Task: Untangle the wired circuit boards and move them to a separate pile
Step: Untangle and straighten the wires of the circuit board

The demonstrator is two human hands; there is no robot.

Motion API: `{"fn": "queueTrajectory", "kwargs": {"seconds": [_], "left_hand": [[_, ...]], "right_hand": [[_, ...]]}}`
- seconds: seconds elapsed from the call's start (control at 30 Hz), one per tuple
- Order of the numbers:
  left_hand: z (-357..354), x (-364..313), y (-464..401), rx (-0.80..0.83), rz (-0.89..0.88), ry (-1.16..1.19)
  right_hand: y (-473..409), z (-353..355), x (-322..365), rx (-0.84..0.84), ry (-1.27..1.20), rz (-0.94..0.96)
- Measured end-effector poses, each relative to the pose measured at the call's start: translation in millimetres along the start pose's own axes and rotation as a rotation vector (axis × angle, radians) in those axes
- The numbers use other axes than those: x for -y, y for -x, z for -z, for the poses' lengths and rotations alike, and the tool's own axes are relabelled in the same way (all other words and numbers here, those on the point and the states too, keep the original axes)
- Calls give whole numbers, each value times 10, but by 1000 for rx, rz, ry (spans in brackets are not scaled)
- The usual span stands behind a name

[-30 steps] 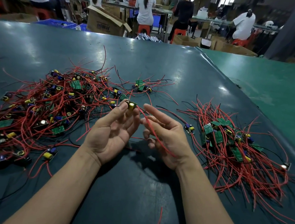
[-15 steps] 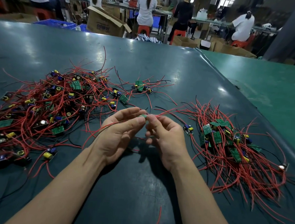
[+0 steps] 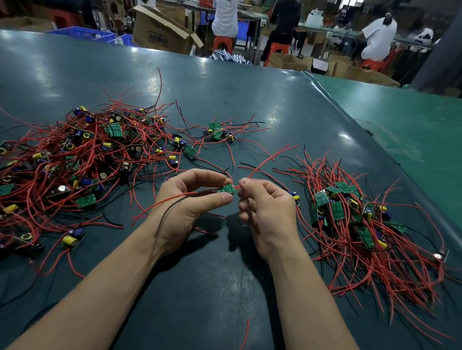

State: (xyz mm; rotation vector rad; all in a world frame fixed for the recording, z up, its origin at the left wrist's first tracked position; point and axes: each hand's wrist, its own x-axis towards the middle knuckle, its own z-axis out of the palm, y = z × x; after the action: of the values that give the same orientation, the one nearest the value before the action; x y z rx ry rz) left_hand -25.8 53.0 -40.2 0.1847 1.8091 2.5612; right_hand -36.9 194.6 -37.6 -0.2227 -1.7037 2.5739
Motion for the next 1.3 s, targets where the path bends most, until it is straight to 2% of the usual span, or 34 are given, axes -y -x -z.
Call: {"fn": "queueTrajectory", "kwargs": {"seconds": [0.1,0.2,0.3,0.4,0.47,0.5,0.6,0.67,0.7,0.77,0.97,1.1,1.3], "left_hand": [[-19,-23,-10,3,-20,37],[-13,-45,-7,28,-14,74],[7,-89,-9,17,21,245],[66,-141,-38,-53,51,456],[115,-150,-65,-103,41,530],[117,-154,-64,-116,42,524],[74,-111,-53,-96,72,384],[33,-77,-42,-93,84,265],[20,-73,-38,-119,78,215],[18,-61,-43,-187,37,103],[-17,-38,-34,-198,-71,-94],[6,-50,-68,-184,-96,-5],[83,-114,-103,-293,-87,256]], "right_hand": [[-10,-8,16,-68,-52,58],[-49,28,64,-242,-189,142],[-80,95,97,-477,-236,291],[-58,118,107,-569,-255,369],[-44,105,108,-538,-260,333],[-30,82,94,-465,-212,294],[85,-66,-34,-21,78,134],[158,-145,-157,255,249,138],[182,-164,-210,327,321,193],[216,-174,-259,339,447,330],[217,-143,-230,131,763,691],[202,-127,-185,29,792,764],[238,-154,-176,-9,759,785]]}}
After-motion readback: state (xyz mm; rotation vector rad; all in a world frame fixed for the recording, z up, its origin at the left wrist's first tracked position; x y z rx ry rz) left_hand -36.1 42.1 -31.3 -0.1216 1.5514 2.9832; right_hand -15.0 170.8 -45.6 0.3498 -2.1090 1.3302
